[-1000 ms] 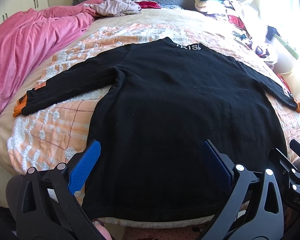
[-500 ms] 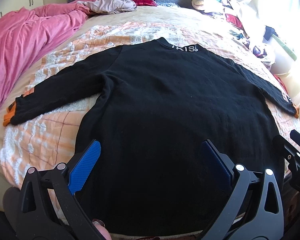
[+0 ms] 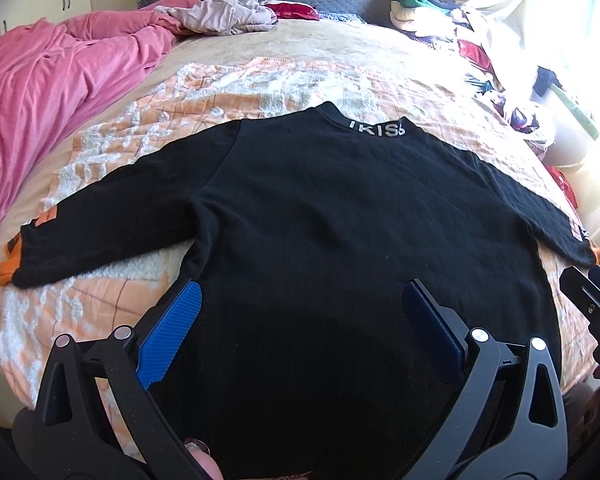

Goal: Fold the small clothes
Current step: 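Move the right tool to the orange sleeve cuff and grasp it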

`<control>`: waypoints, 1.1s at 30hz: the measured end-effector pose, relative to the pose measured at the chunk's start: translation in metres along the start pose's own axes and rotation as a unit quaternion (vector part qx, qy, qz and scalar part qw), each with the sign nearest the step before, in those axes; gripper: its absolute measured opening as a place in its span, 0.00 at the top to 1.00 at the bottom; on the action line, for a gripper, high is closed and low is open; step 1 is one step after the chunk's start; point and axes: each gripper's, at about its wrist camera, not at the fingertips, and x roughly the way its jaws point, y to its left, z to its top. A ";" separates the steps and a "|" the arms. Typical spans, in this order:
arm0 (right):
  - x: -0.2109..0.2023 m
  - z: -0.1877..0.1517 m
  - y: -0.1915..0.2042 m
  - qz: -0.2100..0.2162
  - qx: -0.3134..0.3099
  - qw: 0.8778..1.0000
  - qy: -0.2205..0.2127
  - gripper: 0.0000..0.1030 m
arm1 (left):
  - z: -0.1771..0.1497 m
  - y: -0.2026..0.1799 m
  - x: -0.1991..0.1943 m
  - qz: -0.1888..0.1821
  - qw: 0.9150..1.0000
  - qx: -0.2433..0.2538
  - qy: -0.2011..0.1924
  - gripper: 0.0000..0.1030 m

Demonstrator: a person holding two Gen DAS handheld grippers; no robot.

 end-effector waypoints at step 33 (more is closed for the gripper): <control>0.041 0.076 -0.125 -0.095 0.143 0.984 -0.042 0.04 | 0.070 -0.053 0.073 -0.017 0.999 0.009 0.028 0.08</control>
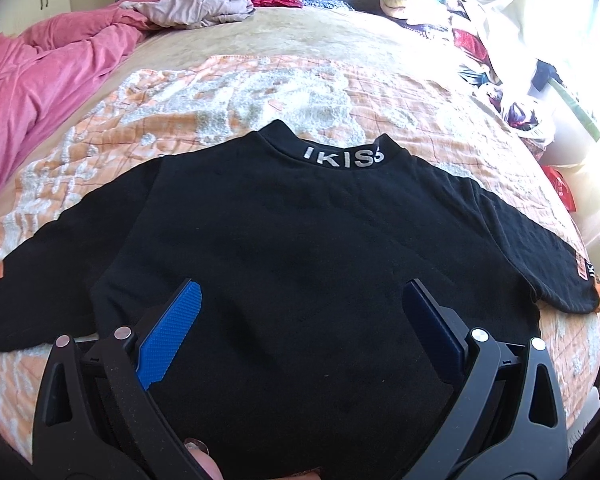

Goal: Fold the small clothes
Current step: 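Move the right tool to the orange sleeve cuff and grasp it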

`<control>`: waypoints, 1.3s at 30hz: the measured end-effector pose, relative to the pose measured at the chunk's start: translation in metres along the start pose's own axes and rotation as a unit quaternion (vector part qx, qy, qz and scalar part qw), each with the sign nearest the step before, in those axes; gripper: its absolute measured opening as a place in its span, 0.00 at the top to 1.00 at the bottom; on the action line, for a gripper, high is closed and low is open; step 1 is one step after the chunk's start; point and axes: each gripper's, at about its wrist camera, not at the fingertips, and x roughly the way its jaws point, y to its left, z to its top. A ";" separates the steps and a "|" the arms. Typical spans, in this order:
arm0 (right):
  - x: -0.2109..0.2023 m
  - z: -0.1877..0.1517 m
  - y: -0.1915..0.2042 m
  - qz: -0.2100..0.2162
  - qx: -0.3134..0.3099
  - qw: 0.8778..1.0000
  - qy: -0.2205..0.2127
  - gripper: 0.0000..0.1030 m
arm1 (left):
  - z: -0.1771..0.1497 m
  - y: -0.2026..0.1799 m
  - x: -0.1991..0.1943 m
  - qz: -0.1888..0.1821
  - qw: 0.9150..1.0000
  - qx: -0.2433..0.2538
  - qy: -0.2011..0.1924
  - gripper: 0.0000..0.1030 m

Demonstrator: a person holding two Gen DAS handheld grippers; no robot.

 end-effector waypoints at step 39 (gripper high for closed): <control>0.053 -0.033 -0.174 -0.097 0.279 0.955 0.037 0.04 | 0.008 -0.092 0.046 -0.049 0.996 0.074 0.026 0.08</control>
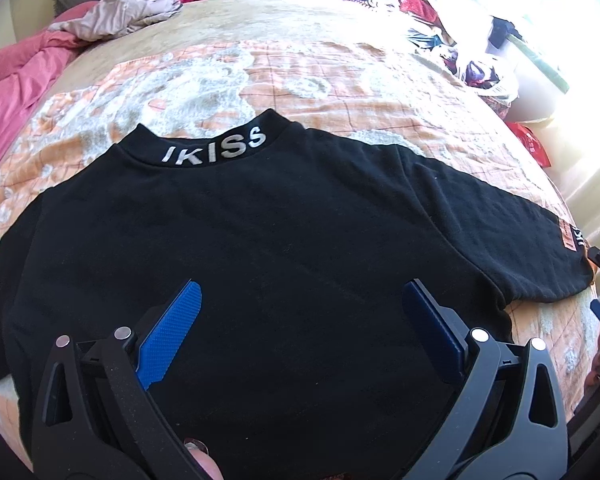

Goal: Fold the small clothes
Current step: 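Move the right tool to the orange sleeve cuff and grasp it, then lift the sleeve with the right tool and fold it across the shirt body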

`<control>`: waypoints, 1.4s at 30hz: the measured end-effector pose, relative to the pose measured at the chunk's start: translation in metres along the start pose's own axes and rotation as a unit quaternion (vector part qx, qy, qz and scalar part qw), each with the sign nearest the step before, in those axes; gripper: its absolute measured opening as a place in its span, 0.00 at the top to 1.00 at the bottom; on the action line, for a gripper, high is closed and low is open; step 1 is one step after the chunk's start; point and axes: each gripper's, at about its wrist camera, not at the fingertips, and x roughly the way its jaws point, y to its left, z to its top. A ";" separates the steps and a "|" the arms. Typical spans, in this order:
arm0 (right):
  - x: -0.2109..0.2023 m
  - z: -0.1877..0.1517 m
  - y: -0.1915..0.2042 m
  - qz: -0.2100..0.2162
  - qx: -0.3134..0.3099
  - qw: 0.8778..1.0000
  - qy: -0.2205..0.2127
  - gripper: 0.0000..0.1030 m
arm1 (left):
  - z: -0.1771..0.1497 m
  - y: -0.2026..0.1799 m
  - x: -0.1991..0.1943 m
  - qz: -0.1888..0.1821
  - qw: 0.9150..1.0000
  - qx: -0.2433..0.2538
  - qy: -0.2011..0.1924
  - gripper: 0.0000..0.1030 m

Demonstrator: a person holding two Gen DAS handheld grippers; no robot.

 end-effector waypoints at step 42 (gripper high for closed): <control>-0.039 -0.024 0.119 0.268 -0.137 0.953 -0.016 0.76 | 0.008 0.057 -0.025 -0.060 0.991 -0.116 -0.016 0.08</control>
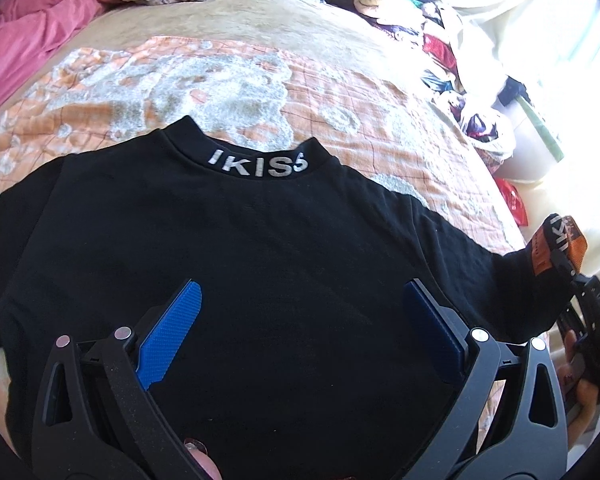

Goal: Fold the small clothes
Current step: 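Lift the sleeve with the right tool and fold it across the shirt body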

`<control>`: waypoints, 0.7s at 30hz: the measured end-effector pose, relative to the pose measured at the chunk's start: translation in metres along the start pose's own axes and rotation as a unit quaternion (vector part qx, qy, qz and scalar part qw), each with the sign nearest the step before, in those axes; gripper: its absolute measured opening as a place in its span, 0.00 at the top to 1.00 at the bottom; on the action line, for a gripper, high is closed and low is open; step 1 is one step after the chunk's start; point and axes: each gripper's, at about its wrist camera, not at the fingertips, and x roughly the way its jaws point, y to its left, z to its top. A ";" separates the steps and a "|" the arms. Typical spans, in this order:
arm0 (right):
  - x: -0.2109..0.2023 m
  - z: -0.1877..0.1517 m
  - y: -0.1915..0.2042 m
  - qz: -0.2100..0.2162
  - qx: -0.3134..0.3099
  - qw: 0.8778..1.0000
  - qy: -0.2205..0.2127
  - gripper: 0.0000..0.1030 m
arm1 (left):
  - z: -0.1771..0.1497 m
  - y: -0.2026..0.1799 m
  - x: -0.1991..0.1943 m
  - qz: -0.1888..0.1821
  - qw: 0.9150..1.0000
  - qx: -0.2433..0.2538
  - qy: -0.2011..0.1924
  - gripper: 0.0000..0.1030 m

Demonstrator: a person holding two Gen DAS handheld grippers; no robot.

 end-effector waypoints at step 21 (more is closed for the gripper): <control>0.043 -0.082 0.106 0.066 -0.171 0.976 0.116 0.74 | -0.008 0.038 -0.009 -0.061 0.996 -0.061 0.011 0.08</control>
